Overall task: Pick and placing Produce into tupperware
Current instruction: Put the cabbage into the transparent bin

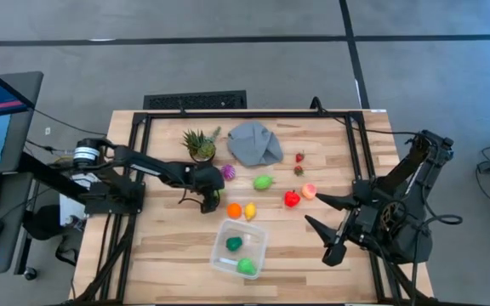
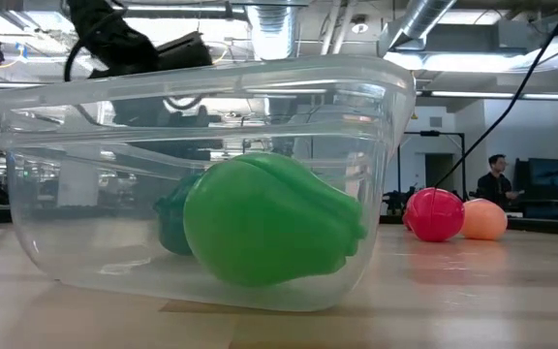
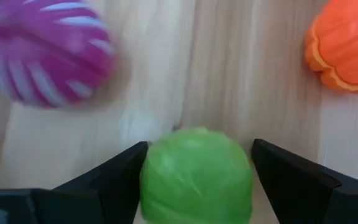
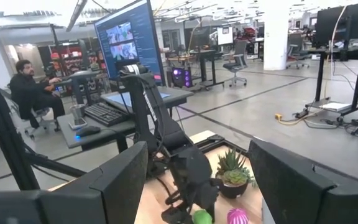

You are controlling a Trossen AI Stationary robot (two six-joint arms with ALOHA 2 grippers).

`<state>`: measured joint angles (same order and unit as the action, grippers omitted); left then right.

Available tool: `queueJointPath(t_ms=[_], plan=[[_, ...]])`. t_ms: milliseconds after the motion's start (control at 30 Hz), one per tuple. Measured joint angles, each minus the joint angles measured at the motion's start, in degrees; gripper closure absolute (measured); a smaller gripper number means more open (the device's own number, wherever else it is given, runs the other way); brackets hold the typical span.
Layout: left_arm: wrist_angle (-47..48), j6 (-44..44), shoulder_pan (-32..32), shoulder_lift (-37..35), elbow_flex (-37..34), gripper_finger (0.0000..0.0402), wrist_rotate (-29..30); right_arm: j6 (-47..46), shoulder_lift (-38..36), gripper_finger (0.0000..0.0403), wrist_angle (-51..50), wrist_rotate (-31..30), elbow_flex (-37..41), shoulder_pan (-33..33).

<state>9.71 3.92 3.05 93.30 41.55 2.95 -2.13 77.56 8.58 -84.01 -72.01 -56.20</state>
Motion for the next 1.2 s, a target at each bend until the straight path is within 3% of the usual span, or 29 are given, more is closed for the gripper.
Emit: queueJointPath(t_ms=[400,867,1200], plan=[[8.5,-4.7,0.5,2.9,6.3,0.0120,0.5,-2.8,0.0,0.0097,-1.1,-0.1,0.0,-2.2],[13.0,-3.3,0.8,2.8,6.9,0.0122,0.5,-2.5,0.0,0.0097,-1.5,-0.1,0.0,-2.2],[13.5,-2.2,0.8,2.8,6.9,0.0177,0.1,-2.4,0.0,0.0097,-1.5,-0.1,0.0,-2.2]])
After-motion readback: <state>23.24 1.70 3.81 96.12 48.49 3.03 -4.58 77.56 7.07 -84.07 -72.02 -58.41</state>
